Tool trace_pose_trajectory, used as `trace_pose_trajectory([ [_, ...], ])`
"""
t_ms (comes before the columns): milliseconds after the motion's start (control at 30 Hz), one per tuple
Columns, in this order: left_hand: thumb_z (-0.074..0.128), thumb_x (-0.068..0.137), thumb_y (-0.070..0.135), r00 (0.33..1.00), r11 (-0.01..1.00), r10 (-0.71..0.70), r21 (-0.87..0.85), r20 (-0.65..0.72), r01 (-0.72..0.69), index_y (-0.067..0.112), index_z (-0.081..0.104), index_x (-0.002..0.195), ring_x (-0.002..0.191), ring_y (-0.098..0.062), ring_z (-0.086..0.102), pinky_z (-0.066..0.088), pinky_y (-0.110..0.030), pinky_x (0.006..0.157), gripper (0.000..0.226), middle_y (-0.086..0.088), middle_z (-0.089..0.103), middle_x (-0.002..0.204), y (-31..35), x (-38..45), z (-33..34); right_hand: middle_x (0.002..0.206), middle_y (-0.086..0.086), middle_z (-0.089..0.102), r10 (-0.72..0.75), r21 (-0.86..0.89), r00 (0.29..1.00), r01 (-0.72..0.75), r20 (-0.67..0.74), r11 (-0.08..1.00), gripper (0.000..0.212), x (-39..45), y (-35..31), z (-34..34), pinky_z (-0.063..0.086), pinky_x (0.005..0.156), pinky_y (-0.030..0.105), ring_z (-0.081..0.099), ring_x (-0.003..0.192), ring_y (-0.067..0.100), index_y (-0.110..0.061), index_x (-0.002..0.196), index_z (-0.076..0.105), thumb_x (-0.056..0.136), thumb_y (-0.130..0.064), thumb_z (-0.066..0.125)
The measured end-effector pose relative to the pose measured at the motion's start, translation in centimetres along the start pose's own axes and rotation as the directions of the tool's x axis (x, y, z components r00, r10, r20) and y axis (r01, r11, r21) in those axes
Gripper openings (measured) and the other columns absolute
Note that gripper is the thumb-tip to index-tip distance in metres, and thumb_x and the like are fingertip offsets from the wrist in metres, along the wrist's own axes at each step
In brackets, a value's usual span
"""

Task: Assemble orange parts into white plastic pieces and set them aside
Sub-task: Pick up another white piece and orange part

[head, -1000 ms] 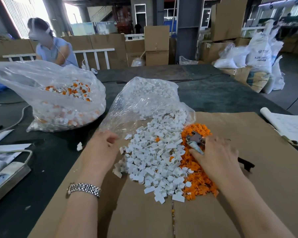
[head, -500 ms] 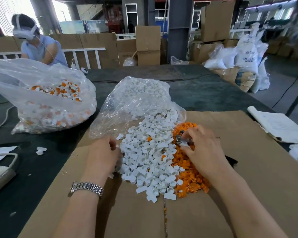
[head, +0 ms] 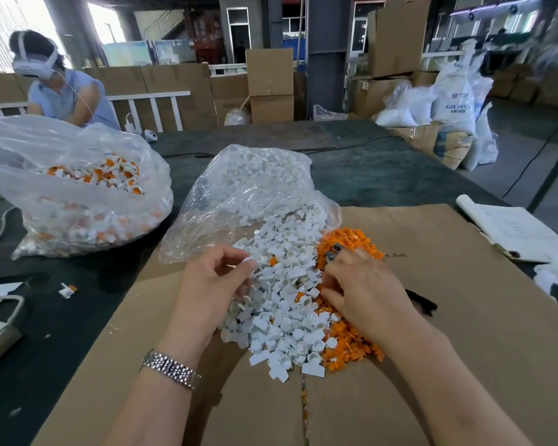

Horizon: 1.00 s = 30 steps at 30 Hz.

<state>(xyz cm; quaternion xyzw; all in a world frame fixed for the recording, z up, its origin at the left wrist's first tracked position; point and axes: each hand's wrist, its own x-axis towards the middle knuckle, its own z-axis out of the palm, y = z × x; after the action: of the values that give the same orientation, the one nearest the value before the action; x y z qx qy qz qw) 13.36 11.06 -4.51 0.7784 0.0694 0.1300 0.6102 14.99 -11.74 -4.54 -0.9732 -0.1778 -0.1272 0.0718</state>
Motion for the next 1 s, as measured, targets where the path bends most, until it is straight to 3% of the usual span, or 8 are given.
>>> trace_pose_trajectory([
  [100, 0.082, 0.082, 0.013, 0.982, 0.948, -0.101, -0.285, 0.159, 0.144, 0.016, 0.078, 0.095, 0.083, -0.024, 0.077, 0.06, -0.028, 0.073, 0.014, -0.012, 0.078, 0.092, 0.3, -0.1, 0.4, 0.093, -0.012, 0.057, 0.034, 0.138, 0.996, -0.022, -0.088, 0.99, 0.014, -0.1, 0.2, -0.3, 0.049, 0.079, 0.028, 0.055, 0.089, 0.008, -0.026, 0.098, 0.058, 0.098, -0.039, 0.056],
  [200, 0.077, 0.077, 0.0, 0.919, 0.776, -0.149, -0.533, 0.365, 0.337, 0.006, 0.079, 0.105, 0.098, -0.033, 0.076, 0.062, -0.025, 0.077, 0.029, -0.025, 0.075, 0.107, 0.5, -0.1, 0.8, 0.072, -0.009, 0.061, 0.131, 0.434, 0.982, -0.061, -0.134, 0.899, 0.012, 0.0, -0.1, -0.7, 0.053, 0.063, 0.026, 0.06, 0.065, 0.005, -0.025, 0.091, 0.054, 0.095, -0.032, 0.064],
  [367, 0.074, 0.076, -0.005, 0.861, 0.644, -0.148, -0.613, 0.487, 0.457, -0.006, 0.077, 0.104, 0.103, -0.035, 0.075, 0.062, -0.024, 0.074, 0.028, -0.032, 0.072, 0.112, 1.0, -0.4, 1.4, 0.08, -0.005, 0.073, 0.145, 0.883, 0.987, -0.004, -0.072, 0.47, 0.006, -0.2, -1.9, -1.6, 0.06, 0.073, 0.027, 0.073, 0.073, 0.01, -0.022, 0.091, 0.067, 0.092, -0.021, 0.072],
  [500, 0.077, 0.076, 0.002, 0.876, 0.708, -0.157, -0.566, 0.456, 0.422, -0.001, 0.08, 0.1, 0.08, -0.024, 0.078, 0.059, -0.019, 0.058, 0.024, -0.022, 0.077, 0.098, 1.4, -0.7, 1.5, 0.086, 0.0, 0.074, 0.131, 0.948, 0.988, 0.033, -0.078, 0.315, 0.004, -0.3, -2.5, -1.9, 0.06, 0.078, 0.029, 0.074, 0.08, 0.016, -0.017, 0.094, 0.069, 0.091, -0.016, 0.072],
  [633, 0.076, 0.075, -0.005, 0.872, 0.67, -0.168, -0.596, 0.46, 0.443, 0.002, 0.081, 0.089, 0.077, -0.022, 0.075, 0.059, -0.021, 0.062, 0.017, -0.016, 0.075, 0.088, 1.4, -0.7, 1.6, 0.091, 0.002, 0.075, 0.153, 0.981, 0.986, 0.041, -0.07, 0.19, 0.011, -0.5, -2.4, -2.1, 0.059, 0.082, 0.024, 0.075, 0.089, 0.017, -0.01, 0.096, 0.061, 0.091, -0.004, 0.069],
  [800, 0.077, 0.072, -0.008, 0.865, 0.637, -0.132, -0.628, 0.483, 0.448, 0.003, 0.079, 0.086, 0.084, -0.03, 0.078, 0.061, -0.024, 0.065, 0.017, -0.018, 0.076, 0.086, 1.6, -0.9, 1.6, 0.099, -0.005, 0.073, 0.166, 0.967, 0.982, 0.045, -0.089, 0.252, 0.028, -0.4, -2.5, -2.3, 0.052, 0.082, 0.012, 0.072, 0.091, 0.007, -0.025, 0.118, 0.068, 0.096, -0.009, 0.064],
  [867, 0.078, 0.072, -0.007, 0.869, 0.649, -0.116, -0.625, 0.481, 0.433, 0.002, 0.079, 0.096, 0.081, -0.029, 0.077, 0.06, -0.022, 0.059, 0.025, -0.015, 0.075, 0.086, 1.6, -1.0, 1.6, 0.095, -0.005, 0.076, 0.202, 0.963, 0.974, 0.05, -0.106, 0.263, 0.022, -0.4, -2.5, -2.3, 0.051, 0.079, 0.01, 0.072, 0.09, 0.005, -0.021, 0.112, 0.072, 0.097, -0.008, 0.063],
  [1000, 0.077, 0.073, -0.007, 0.873, 0.663, -0.076, -0.629, 0.482, 0.406, 0.0, 0.078, 0.106, 0.085, -0.029, 0.077, 0.061, -0.022, 0.064, 0.034, -0.016, 0.075, 0.089, 1.7, -1.1, 1.7, 0.099, 0.0, 0.077, 0.258, 0.988, 0.962, 0.056, -0.092, 0.144, 0.008, -0.4, -2.3, -2.3, 0.056, 0.079, 0.019, 0.075, 0.091, 0.014, -0.01, 0.102, 0.067, 0.096, -0.007, 0.064],
])
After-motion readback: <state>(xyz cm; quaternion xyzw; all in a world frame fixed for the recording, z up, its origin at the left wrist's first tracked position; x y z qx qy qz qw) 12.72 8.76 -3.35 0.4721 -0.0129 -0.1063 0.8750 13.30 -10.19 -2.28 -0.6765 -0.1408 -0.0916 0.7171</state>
